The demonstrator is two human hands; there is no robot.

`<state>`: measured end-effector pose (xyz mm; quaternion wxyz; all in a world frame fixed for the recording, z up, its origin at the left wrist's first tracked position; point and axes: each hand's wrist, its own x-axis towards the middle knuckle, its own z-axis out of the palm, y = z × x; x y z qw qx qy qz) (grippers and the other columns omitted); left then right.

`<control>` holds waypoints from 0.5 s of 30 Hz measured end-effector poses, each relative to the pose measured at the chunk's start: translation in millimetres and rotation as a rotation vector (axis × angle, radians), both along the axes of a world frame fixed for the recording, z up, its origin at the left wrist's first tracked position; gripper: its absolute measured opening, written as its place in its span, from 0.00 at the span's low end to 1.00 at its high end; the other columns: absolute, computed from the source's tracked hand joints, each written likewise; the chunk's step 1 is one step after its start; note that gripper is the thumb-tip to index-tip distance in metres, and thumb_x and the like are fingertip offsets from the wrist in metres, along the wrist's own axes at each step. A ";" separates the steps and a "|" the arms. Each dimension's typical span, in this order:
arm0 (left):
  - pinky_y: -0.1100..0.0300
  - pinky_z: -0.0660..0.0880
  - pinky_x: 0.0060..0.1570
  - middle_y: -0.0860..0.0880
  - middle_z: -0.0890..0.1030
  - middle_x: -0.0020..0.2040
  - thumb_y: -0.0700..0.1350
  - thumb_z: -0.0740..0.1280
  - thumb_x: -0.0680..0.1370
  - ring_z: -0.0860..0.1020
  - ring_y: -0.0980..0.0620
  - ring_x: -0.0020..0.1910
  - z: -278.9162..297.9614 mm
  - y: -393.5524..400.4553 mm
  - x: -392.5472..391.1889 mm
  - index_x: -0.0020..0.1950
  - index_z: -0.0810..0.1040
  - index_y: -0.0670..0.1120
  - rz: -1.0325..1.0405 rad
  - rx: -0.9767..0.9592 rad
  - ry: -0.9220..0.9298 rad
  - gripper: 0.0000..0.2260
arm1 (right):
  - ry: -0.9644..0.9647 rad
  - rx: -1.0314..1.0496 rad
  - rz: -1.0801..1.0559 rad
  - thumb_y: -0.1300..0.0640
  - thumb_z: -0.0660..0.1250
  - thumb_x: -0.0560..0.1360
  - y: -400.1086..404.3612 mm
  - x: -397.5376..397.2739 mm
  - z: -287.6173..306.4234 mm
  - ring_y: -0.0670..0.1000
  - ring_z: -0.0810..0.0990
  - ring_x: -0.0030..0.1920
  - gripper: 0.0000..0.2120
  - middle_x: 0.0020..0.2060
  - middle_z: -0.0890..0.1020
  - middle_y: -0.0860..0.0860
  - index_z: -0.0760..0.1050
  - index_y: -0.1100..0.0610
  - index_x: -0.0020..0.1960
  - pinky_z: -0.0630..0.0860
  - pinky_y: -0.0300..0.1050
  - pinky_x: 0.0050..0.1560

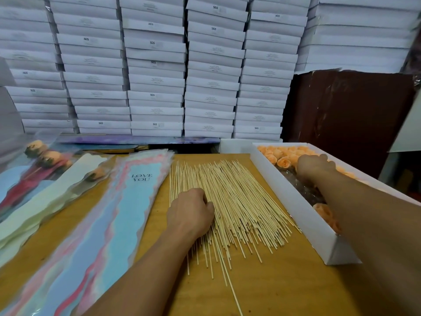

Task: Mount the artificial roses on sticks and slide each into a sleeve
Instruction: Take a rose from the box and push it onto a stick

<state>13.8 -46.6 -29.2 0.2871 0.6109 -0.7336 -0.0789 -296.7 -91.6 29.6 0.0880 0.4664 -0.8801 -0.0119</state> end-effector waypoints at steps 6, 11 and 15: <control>0.56 0.77 0.39 0.52 0.79 0.40 0.51 0.66 0.79 0.78 0.50 0.40 1.7 1.6 -1.2 0.45 0.78 0.48 0.007 0.006 -0.005 0.08 | 0.014 -0.051 -0.036 0.60 0.65 0.78 0.3 -14.4 -1.6 0.61 0.69 0.66 0.06 0.62 0.76 0.59 0.71 0.55 0.54 0.68 0.57 0.65; 0.54 0.79 0.41 0.52 0.80 0.42 0.50 0.66 0.79 0.79 0.50 0.41 1.9 2.2 0.2 0.46 0.78 0.48 0.006 0.012 0.000 0.07 | -0.009 -0.094 -0.038 0.61 0.66 0.77 0.3 -17.8 2.1 0.62 0.69 0.68 0.12 0.64 0.76 0.60 0.72 0.56 0.60 0.67 0.58 0.65; 0.52 0.80 0.44 0.52 0.80 0.43 0.50 0.66 0.79 0.79 0.50 0.43 1.6 2.1 0.5 0.47 0.78 0.49 0.001 0.020 -0.005 0.06 | -0.134 -0.193 -0.049 0.65 0.69 0.74 1.3 -20.0 7.7 0.60 0.76 0.52 0.09 0.43 0.75 0.57 0.70 0.59 0.51 0.75 0.56 0.57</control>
